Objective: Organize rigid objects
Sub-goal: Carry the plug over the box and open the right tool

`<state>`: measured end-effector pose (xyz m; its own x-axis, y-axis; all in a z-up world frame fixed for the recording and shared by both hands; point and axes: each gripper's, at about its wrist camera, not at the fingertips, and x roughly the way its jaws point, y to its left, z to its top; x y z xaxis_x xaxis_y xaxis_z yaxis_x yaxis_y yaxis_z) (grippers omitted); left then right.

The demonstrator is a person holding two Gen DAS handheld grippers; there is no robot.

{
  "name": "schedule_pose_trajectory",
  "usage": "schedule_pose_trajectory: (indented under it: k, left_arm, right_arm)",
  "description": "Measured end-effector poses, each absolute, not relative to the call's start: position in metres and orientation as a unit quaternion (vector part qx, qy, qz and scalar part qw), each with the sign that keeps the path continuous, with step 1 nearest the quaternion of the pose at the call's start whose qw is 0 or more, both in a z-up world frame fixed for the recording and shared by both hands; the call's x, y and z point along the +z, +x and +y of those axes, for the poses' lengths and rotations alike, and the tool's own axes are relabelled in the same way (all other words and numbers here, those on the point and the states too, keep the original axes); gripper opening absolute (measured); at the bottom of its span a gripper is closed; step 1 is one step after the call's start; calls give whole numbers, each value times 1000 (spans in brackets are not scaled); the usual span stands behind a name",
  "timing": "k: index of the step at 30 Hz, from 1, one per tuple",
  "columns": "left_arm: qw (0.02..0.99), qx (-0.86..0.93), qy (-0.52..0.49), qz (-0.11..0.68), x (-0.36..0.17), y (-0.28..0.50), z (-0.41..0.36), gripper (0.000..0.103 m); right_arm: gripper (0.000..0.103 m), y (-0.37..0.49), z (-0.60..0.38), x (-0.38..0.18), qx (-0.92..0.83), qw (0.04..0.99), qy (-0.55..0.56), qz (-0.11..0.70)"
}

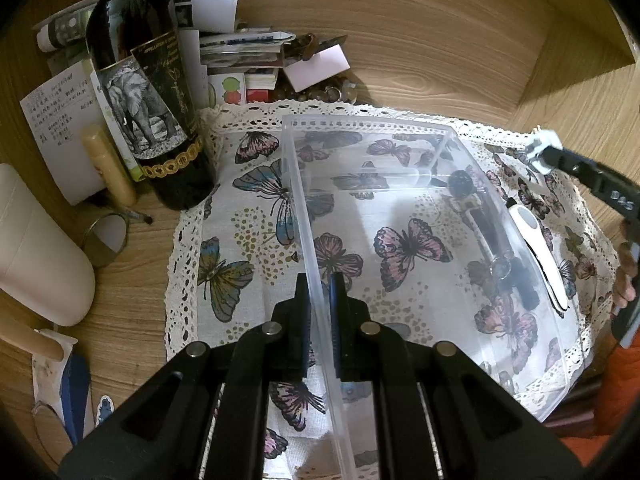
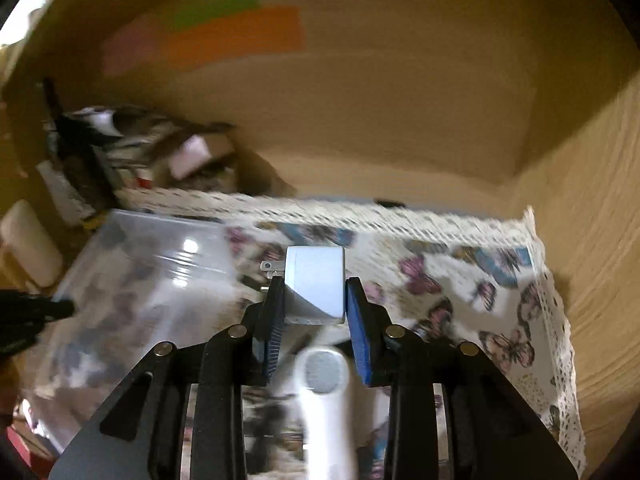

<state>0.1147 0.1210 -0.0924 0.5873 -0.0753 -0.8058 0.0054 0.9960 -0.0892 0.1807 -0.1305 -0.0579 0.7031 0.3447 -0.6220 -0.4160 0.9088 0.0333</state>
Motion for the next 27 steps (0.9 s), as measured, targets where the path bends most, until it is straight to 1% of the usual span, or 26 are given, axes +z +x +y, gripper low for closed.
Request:
schedule_pose_trajectory:
  k: [4, 8, 15, 27]
  left_arm:
    - [890, -22, -36, 453, -92, 114, 120, 9]
    - [891, -22, -32, 452, -93, 114, 121, 9]
    - [892, -21, -29, 451, -93, 114, 120, 10]
    - [892, -22, -29, 450, -93, 113, 120, 9]
  right_arm:
    - [27, 166, -109, -46, 242, 918, -62, 309]
    - [27, 160, -88, -44, 272, 909, -64, 309]
    - [27, 160, -48, -58, 307, 887, -87, 333]
    - [28, 172, -19, -81, 307, 866, -118, 377]
